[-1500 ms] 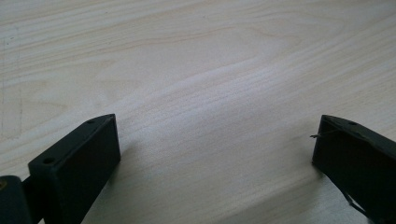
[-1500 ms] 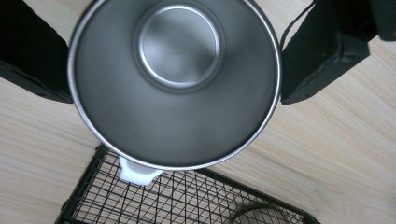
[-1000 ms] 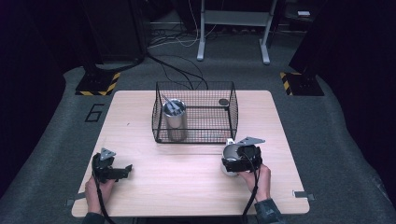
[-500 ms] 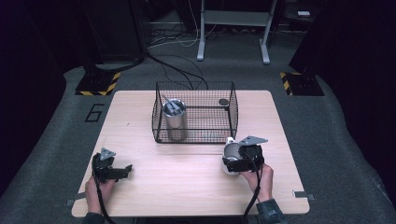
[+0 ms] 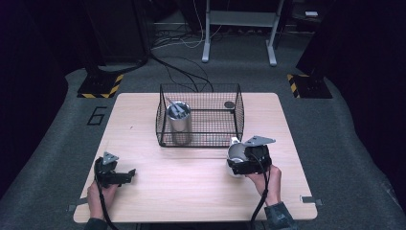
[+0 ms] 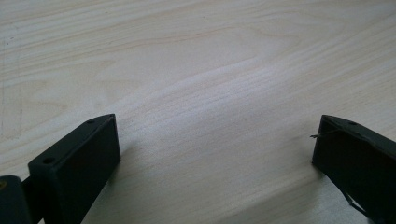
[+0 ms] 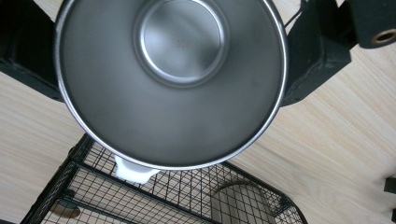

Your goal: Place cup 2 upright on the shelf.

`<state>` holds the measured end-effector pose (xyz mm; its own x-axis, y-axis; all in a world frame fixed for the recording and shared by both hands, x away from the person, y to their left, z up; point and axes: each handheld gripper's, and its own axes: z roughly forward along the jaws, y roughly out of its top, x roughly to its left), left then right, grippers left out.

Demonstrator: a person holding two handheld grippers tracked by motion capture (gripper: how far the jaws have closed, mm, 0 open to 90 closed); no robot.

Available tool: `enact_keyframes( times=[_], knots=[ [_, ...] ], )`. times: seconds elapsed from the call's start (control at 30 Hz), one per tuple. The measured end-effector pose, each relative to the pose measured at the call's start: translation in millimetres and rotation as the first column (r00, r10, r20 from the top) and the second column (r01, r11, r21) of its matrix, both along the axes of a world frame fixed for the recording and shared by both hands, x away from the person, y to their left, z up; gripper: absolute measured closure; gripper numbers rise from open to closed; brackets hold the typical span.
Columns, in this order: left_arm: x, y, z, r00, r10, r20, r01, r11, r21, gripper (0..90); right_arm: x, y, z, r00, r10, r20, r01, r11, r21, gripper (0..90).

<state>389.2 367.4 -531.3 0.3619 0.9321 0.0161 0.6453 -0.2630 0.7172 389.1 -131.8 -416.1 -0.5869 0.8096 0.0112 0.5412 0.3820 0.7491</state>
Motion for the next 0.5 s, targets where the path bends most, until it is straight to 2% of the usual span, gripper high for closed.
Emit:
enact_keyframes(
  times=[0.5],
  knots=[
    [0.2,-0.3,-0.3,1.0000,0.002,0.004,-0.002,1.0000,0.001,0.6,8.5,8.1,23.4,0.9990,0.037,0.026,-0.037,0.999,-0.010,5.4]
  ],
)
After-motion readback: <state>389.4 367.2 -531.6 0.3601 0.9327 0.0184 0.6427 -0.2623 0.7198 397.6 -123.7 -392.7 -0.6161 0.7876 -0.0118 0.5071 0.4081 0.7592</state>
